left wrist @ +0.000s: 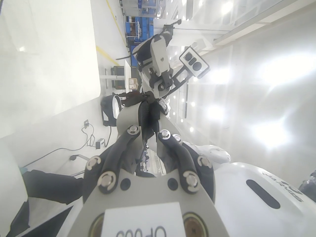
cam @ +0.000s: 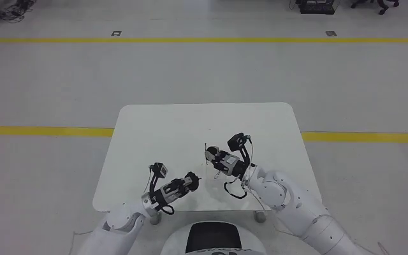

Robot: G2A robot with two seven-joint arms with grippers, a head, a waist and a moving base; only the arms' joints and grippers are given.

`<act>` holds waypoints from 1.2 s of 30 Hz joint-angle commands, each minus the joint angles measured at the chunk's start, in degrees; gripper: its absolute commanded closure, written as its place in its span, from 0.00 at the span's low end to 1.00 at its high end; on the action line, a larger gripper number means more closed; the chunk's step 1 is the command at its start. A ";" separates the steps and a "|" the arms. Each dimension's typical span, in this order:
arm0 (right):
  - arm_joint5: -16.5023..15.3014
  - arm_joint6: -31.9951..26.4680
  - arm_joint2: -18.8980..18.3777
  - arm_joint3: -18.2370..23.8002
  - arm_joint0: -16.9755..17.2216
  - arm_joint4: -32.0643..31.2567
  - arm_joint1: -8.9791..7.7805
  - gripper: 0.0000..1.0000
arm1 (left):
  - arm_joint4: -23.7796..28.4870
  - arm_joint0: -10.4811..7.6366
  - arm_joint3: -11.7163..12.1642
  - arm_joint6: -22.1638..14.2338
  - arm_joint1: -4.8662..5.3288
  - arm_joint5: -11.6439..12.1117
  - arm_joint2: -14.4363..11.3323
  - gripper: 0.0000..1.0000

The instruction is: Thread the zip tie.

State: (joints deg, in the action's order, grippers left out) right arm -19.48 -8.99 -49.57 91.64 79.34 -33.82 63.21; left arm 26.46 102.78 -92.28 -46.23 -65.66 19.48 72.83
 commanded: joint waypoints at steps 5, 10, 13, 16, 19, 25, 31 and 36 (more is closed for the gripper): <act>0.00 0.00 0.00 0.00 0.00 0.00 0.00 1.00 | -1.64 -0.85 3.05 1.33 -2.26 0.00 0.62 1.00; 0.00 2.99 -0.10 1.48 0.81 0.94 -0.09 1.00 | -2.74 -1.30 3.86 4.45 -3.99 0.00 1.53 1.00; 0.00 8.15 0.18 2.51 2.45 3.43 -0.73 1.00 | -2.49 -1.24 3.70 4.51 -4.80 0.00 2.37 1.00; 0.00 12.37 1.16 3.02 3.25 5.73 -1.60 1.00 | -1.76 -1.20 3.90 3.53 -5.54 0.00 3.10 1.00; 0.00 15.84 2.76 3.53 3.20 7.32 -2.51 1.00 | 0.56 -1.21 4.26 1.71 -6.29 0.00 3.83 1.00; 0.00 18.60 5.47 3.57 2.16 9.23 -3.53 1.00 | 2.32 -1.08 4.39 -0.30 -7.14 0.00 5.59 1.00; 0.00 18.60 5.47 3.57 2.16 9.23 -3.53 1.00 | 2.32 -1.08 4.39 -0.30 -7.14 0.00 5.59 1.00; 0.00 23.60 7.14 5.42 3.03 7.43 -3.32 1.00 | 4.06 -1.22 5.19 1.52 -7.28 0.00 4.20 1.00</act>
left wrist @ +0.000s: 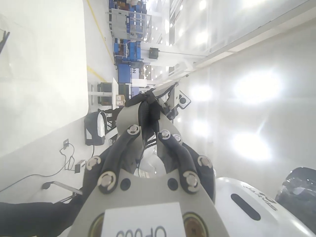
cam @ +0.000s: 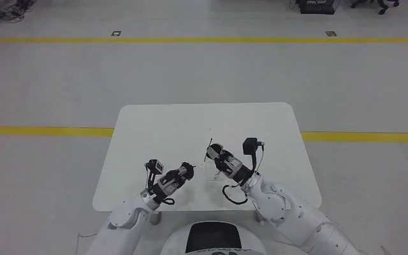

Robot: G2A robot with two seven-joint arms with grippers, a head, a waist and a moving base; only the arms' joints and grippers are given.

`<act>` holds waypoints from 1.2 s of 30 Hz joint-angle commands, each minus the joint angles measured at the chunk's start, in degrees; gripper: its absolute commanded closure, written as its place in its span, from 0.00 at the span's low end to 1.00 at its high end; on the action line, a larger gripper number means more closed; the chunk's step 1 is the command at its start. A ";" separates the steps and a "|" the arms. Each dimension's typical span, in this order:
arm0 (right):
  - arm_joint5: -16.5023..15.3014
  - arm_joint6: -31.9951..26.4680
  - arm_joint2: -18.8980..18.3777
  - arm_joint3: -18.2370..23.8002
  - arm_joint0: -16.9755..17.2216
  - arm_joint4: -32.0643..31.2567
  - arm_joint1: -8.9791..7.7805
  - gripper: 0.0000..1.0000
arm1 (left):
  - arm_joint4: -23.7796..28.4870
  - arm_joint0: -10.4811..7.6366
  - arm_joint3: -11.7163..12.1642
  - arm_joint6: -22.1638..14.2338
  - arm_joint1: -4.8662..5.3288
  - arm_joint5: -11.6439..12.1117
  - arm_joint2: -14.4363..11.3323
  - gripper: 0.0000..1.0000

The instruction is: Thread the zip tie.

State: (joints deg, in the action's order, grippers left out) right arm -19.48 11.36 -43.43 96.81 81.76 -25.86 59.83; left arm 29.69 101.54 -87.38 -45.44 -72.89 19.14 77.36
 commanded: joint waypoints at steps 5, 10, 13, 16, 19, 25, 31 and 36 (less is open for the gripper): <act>0.00 12.49 6.16 -1.73 0.28 -1.13 0.28 1.00 | 1.77 0.13 0.11 1.27 -0.14 0.34 -0.64 1.00; 0.00 21.03 11.34 -4.34 -1.99 -1.09 0.43 1.00 | 2.25 0.61 -0.59 1.22 -0.40 0.34 -0.37 1.00; 0.00 24.39 14.40 -5.51 -3.94 -0.04 0.40 1.00 | 2.48 0.92 -0.76 0.63 -0.57 0.34 -0.20 1.00; 0.00 25.64 16.13 -6.27 -5.23 0.98 0.32 1.00 | 3.46 1.23 -1.25 -0.70 -0.80 0.34 0.17 1.00; 0.00 25.64 16.13 -6.27 -5.23 0.98 0.32 1.00 | 3.53 1.29 -1.28 -0.86 -0.82 0.34 0.23 1.00; 0.00 25.37 15.58 -5.70 -4.78 2.33 0.43 1.00 | 2.98 0.79 -1.03 0.68 -0.78 0.08 -0.05 1.00; 0.00 23.88 14.64 -4.36 -3.75 5.63 0.46 1.00 | 4.52 0.15 -0.19 -1.33 -0.42 0.34 0.06 1.00; 0.00 23.16 14.30 -4.14 -3.49 7.71 0.43 1.00 | 5.53 -0.03 -0.02 -3.36 -0.29 0.34 0.97 1.00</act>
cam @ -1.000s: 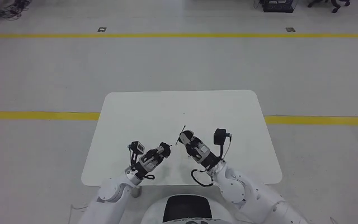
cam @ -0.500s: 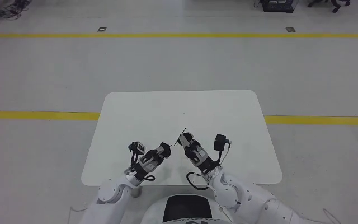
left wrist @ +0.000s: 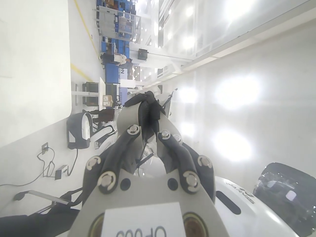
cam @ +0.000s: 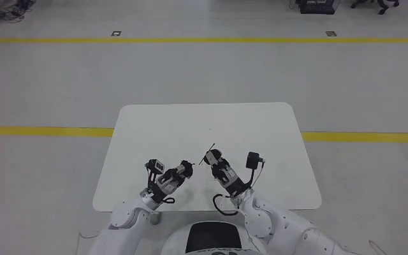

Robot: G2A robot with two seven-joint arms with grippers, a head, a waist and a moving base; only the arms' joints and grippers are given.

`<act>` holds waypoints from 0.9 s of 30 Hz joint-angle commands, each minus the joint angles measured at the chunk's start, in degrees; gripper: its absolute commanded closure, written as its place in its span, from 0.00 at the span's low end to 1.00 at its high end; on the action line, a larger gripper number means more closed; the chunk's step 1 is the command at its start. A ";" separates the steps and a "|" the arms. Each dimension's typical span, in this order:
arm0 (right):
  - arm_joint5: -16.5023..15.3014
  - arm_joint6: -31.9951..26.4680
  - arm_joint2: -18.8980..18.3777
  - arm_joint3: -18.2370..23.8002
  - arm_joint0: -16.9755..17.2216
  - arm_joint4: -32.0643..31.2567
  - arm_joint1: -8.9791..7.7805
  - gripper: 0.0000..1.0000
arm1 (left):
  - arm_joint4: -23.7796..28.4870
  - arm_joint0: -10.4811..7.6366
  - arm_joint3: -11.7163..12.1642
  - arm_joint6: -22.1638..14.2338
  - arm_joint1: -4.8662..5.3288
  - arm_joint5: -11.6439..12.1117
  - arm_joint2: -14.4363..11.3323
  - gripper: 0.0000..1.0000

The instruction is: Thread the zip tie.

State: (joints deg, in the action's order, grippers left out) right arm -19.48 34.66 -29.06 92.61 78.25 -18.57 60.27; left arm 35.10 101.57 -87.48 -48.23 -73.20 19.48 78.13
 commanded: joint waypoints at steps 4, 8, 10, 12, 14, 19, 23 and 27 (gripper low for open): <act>0.00 -0.80 -0.11 0.38 -0.04 1.00 -0.12 1.00 | 0.37 -0.42 0.44 -2.99 0.02 0.00 1.13 1.00; 0.00 -1.00 0.26 0.68 -0.21 0.93 -0.27 1.00 | 0.62 -0.77 0.82 -5.32 -0.15 0.00 1.91 1.00; 0.00 -1.03 0.55 0.65 -0.33 1.07 -0.33 1.00 | 0.33 -0.85 1.21 -6.19 -0.29 0.00 2.22 1.00; 0.00 -1.07 0.83 0.62 -0.53 1.39 -0.37 1.00 | -0.39 -0.90 1.39 -6.19 -0.48 0.00 2.22 1.00; 0.00 -1.15 1.08 0.59 -0.67 1.98 -0.39 1.00 | -0.58 -0.88 1.38 -6.47 -0.63 0.00 2.21 1.00; 0.00 -2.00 1.55 0.49 -1.05 4.48 -0.45 1.00 | -2.37 -0.89 0.99 -9.18 -0.89 0.00 2.82 1.00; 0.00 -2.37 1.57 0.53 -1.14 5.00 -0.47 1.00 | -3.06 -0.94 0.60 -8.27 -0.98 0.00 3.42 1.00; 0.00 -2.37 1.57 0.53 -1.14 5.00 -0.47 1.00 | -3.06 -0.94 0.60 -8.27 -0.98 0.00 3.42 1.00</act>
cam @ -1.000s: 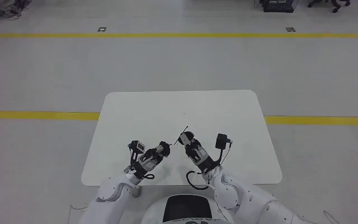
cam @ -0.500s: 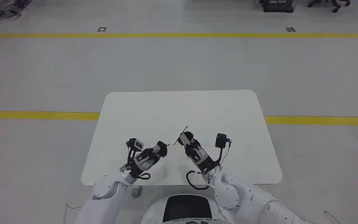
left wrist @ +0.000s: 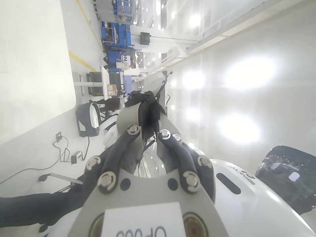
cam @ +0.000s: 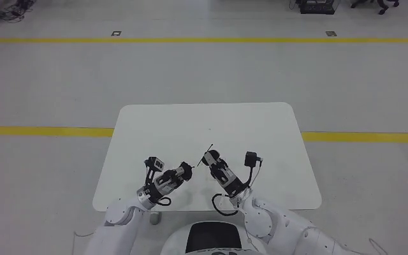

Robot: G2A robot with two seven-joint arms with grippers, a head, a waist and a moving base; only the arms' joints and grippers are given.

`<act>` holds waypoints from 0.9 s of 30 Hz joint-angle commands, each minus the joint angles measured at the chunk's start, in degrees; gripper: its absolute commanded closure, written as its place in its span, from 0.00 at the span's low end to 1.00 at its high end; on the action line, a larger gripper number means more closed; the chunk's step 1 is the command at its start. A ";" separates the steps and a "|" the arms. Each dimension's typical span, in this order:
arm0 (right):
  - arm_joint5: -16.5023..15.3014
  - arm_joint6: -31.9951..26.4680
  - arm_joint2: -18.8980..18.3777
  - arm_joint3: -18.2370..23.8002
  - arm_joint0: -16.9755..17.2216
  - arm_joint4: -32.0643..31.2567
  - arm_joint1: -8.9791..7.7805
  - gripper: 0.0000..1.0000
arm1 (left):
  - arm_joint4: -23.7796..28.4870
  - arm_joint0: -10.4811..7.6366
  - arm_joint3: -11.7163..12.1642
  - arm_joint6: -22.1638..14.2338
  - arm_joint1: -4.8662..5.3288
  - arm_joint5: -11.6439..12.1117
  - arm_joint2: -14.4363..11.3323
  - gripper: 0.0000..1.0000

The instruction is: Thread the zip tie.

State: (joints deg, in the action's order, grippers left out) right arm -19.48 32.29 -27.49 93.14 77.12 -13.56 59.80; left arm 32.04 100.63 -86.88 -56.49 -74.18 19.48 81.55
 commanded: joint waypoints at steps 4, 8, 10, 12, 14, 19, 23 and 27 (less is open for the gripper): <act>0.00 0.00 0.00 0.00 0.00 0.00 0.00 1.00 | -4.97 -0.58 -1.91 2.20 0.14 0.00 0.35 1.00; 0.00 0.00 0.00 0.00 0.00 0.00 0.00 1.00 | -7.98 -0.70 -2.98 0.36 0.16 0.00 2.64 1.00; 0.00 0.00 0.00 0.00 0.00 0.00 0.00 1.00 | -8.49 -1.04 -2.86 -1.53 0.00 0.00 3.84 1.00; 0.00 0.00 0.00 0.00 0.00 0.00 0.00 1.00 | -9.11 -1.44 -2.71 -2.73 -0.23 0.00 4.96 1.00; 0.00 0.00 0.00 0.00 0.00 0.00 0.00 1.00 | -9.26 -1.74 -2.57 -4.85 -0.60 0.00 6.05 1.00; 0.00 0.00 0.00 0.00 0.00 0.00 0.00 1.00 | -8.76 -2.70 -1.93 -11.27 -1.72 0.00 8.39 1.00; 0.00 0.00 0.00 0.00 0.00 0.00 0.00 1.00 | -8.35 -3.14 -1.14 -14.63 -2.33 0.00 9.13 1.00; 0.00 0.00 0.00 0.00 0.00 0.00 0.00 1.00 | -8.35 -3.14 -1.14 -14.63 -2.33 0.00 9.13 1.00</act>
State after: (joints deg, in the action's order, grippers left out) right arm -19.48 32.29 -27.49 93.14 77.12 -13.57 59.80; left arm 23.69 97.49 -88.02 -71.12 -76.51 19.48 90.68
